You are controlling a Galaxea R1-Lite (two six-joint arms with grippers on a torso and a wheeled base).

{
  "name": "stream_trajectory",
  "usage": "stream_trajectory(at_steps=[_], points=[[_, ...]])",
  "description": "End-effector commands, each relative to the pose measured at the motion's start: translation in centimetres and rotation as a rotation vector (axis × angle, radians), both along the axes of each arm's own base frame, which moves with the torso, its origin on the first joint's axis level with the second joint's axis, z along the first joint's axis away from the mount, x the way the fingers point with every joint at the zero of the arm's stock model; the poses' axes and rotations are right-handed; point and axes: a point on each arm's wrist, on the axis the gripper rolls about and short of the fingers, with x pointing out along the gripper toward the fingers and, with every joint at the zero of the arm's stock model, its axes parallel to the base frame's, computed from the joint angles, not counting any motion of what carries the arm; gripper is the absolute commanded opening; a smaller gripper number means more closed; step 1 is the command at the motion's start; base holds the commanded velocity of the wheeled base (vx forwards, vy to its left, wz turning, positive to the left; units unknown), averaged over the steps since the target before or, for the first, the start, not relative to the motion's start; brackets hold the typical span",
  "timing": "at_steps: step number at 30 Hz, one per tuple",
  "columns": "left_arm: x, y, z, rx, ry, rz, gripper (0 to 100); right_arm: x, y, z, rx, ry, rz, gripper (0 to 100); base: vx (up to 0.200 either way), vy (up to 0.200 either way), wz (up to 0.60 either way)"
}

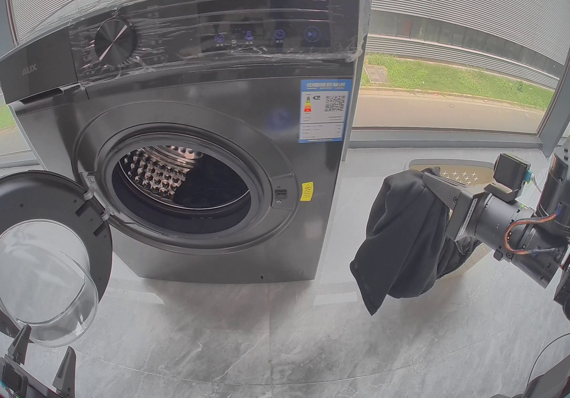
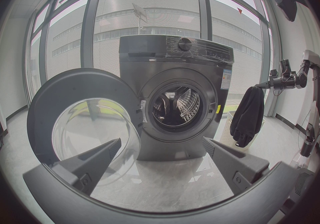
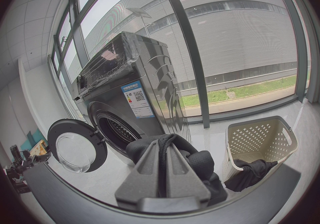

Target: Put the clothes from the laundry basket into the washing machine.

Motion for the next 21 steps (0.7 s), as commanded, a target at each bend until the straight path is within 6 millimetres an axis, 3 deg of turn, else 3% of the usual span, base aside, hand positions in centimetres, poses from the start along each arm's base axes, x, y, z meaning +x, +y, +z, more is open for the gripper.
stream_trajectory(at_steps=[1,10,21], points=[[0.01,0.0,-0.52,0.002,0.001,0.001,100,0.01,0.13,-0.03,-0.001,0.001,0.004,0,0.0,0.0,0.0],[0.0,0.0,-0.48,-0.001,0.0,0.0,100,0.09,0.14,-0.06,0.0,-0.001,0.004,0,-0.2,0.0,0.0],[0.0,0.0,-0.48,0.001,0.0,-0.002,100,0.06,0.13,-0.14,-0.001,0.002,0.006,0,0.0,0.0,0.0]])
